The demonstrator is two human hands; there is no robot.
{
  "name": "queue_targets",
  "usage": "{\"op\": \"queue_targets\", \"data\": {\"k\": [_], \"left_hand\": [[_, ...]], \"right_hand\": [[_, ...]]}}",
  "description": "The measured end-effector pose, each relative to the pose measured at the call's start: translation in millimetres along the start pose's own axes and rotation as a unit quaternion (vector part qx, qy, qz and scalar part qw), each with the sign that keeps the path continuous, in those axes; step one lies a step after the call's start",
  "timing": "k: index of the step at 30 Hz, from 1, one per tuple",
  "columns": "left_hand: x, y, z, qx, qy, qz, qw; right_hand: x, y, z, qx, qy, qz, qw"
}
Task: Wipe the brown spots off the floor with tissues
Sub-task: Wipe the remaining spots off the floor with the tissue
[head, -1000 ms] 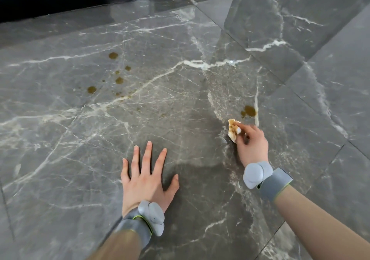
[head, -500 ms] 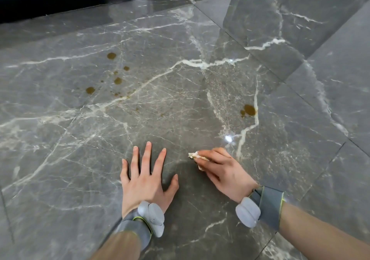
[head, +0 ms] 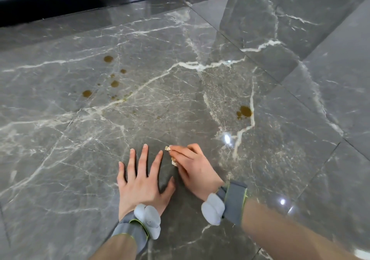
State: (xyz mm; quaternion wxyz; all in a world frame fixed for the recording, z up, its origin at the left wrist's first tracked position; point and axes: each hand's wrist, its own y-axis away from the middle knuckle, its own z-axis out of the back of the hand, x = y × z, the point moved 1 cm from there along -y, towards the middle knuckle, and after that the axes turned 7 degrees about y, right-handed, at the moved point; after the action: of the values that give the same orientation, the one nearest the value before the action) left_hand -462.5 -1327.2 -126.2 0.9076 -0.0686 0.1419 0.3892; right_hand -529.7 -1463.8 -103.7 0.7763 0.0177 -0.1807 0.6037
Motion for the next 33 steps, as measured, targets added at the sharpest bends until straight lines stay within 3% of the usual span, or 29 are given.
{"op": "queue_targets", "data": {"k": [3,5,7,9,11,15,18,21,24,27,29,33], "left_hand": [[1.1,1.5,-0.3,0.004,-0.006,0.006,1.0],[0.6,1.8,-1.5,0.006,-0.008,0.004,1.0],[0.1,3.5,-3.0,0.008,-0.012,0.001,1.0],[0.0,2.0,-2.1,0.005,-0.012,0.0,1.0],[-0.1,1.2,-1.9,0.005,-0.012,0.002,1.0],[-0.5,0.5,-0.9,0.011,-0.012,0.004,1.0],[-0.3,0.2,-1.1,0.018,-0.013,0.005,1.0],[0.8,0.8,-1.7,0.018,-0.016,0.007,1.0],[-0.1,0.0,-0.8,0.018,-0.018,0.007,1.0],[0.1,0.8,-1.7,0.017,-0.017,0.007,1.0],[-0.1,0.4,-2.5,0.014,-0.019,0.002,1.0],[0.8,-0.6,-1.7,0.008,-0.016,0.0,1.0]], "right_hand": [[-20.4,3.7,10.5,0.014,-0.012,0.014,1.0],[-54.5,11.4,26.2,-0.022,0.015,-0.096,0.995],[-85.7,22.2,39.2,-0.045,0.048,-0.24,0.968],[-96.1,25.0,43.2,-0.072,0.061,-0.31,0.946],[-78.0,20.1,35.2,-0.074,0.044,-0.277,0.957],[-16.7,24.6,10.2,-0.003,-0.022,-0.076,0.997],[-30.8,30.5,17.3,-0.004,-0.036,-0.066,0.997],[-86.7,40.2,40.0,-0.074,0.043,-0.211,0.974],[-147.5,44.9,69.4,-0.105,0.103,-0.424,0.893],[-173.2,24.1,83.9,-0.076,0.12,-0.526,0.839],[-166.9,0.8,78.8,-0.045,0.14,-0.494,0.857],[-118.3,-39.7,43.6,0.008,0.093,-0.251,0.963]]}}
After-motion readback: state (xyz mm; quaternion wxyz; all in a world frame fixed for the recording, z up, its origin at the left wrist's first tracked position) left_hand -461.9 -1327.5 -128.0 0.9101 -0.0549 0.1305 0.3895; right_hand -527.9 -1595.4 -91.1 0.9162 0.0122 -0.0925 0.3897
